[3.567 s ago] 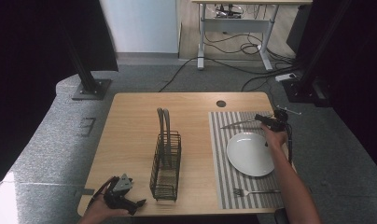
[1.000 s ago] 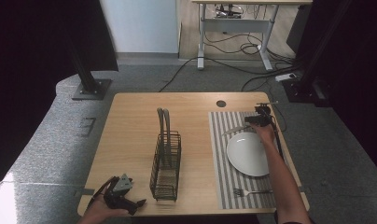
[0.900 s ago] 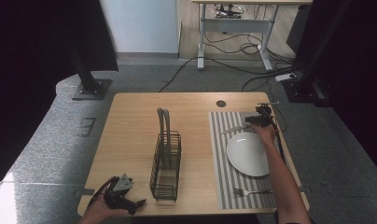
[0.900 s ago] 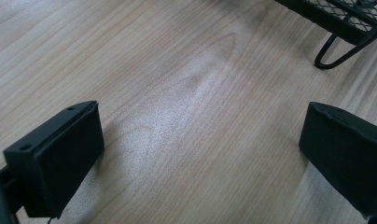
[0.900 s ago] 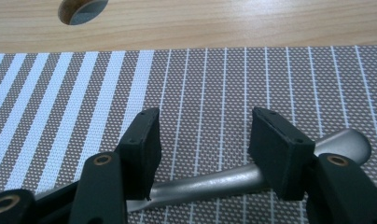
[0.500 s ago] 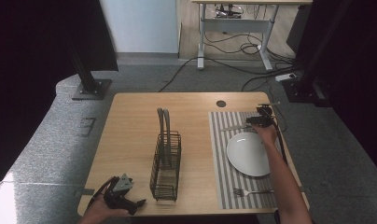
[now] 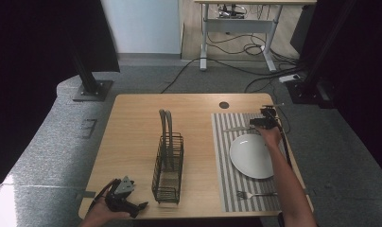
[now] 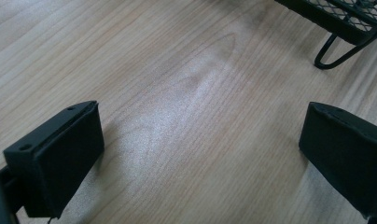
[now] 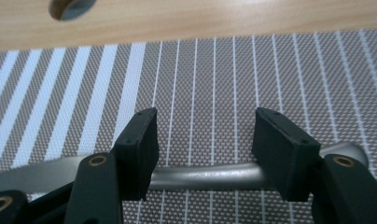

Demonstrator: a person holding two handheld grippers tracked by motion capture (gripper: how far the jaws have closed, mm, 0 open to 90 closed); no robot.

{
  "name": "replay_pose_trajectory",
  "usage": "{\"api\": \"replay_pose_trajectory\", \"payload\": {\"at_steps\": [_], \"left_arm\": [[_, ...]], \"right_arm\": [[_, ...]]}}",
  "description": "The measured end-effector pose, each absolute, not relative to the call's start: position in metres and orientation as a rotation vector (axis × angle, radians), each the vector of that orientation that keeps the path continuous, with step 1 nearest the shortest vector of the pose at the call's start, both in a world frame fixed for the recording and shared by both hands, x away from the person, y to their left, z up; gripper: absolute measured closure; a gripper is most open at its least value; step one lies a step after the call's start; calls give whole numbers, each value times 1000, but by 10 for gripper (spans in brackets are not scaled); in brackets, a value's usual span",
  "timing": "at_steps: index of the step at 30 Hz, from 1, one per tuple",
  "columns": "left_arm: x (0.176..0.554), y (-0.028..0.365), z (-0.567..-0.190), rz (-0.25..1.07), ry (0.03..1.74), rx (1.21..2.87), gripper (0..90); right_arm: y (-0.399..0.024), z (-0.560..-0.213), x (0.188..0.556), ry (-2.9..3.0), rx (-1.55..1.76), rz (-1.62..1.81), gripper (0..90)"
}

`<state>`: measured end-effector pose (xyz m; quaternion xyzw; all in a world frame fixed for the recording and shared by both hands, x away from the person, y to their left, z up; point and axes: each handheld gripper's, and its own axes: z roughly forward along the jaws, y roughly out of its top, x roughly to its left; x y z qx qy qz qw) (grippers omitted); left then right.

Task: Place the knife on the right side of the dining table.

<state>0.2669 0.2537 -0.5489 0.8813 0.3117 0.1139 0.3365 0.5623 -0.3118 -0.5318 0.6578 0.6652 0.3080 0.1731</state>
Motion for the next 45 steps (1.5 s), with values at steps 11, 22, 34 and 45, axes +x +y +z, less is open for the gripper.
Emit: {"api": "replay_pose_trajectory", "payload": {"at_steps": [11,22,34,45], "left_arm": [[267,254,-549,297,813,2297,0],[267,254,-549,297,813,2297,0],[267,254,-549,297,813,2298,0],[267,254,-549,297,813,2298,0]], "right_arm": [[-305,-504,531,1879,1721,1071,409],[-274,-481,488,1985,1568,1155,400],[-239,-476,435,2120,1451,1321,396],[-191,-477,381,2268,1284,1432,389]]}}
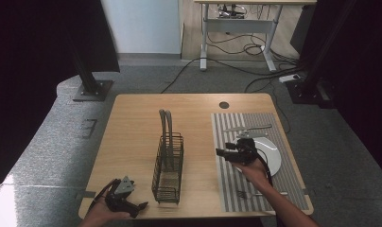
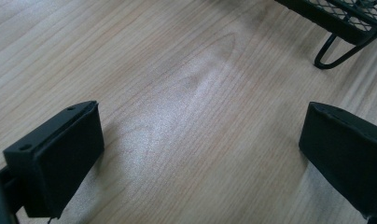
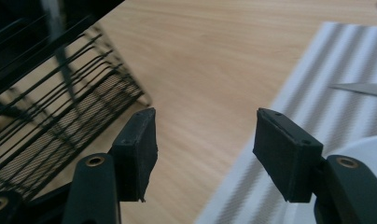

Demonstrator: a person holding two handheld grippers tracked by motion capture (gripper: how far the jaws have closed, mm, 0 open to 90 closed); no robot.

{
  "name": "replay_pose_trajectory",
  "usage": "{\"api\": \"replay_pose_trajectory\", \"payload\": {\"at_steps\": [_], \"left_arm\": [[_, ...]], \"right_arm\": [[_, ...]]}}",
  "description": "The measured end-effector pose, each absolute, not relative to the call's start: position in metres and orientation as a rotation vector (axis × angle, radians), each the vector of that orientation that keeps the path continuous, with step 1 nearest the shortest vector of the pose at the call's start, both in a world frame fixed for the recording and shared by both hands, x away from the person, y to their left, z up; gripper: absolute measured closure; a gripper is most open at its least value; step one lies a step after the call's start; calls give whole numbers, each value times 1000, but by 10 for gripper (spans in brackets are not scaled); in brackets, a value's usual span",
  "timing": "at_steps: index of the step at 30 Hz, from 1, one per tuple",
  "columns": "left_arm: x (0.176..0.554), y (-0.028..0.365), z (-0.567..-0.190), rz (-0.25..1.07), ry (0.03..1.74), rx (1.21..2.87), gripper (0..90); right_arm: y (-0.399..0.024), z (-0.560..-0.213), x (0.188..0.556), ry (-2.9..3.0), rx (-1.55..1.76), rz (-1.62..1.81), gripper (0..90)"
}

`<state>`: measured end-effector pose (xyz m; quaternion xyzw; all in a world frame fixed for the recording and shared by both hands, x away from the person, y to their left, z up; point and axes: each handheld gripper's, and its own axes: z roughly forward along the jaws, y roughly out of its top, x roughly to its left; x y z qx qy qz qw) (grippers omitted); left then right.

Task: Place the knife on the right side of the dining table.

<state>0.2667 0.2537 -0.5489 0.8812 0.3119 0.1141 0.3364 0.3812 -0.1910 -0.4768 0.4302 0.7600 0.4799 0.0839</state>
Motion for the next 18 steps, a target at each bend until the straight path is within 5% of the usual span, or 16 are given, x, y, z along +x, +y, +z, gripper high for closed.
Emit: {"api": "replay_pose_trajectory", "payload": {"at_steps": [18], "left_arm": [[267,254,-549,298,813,2297,0]], "right_arm": [[-150,-496,361,2358,1201,1404,364]]}}
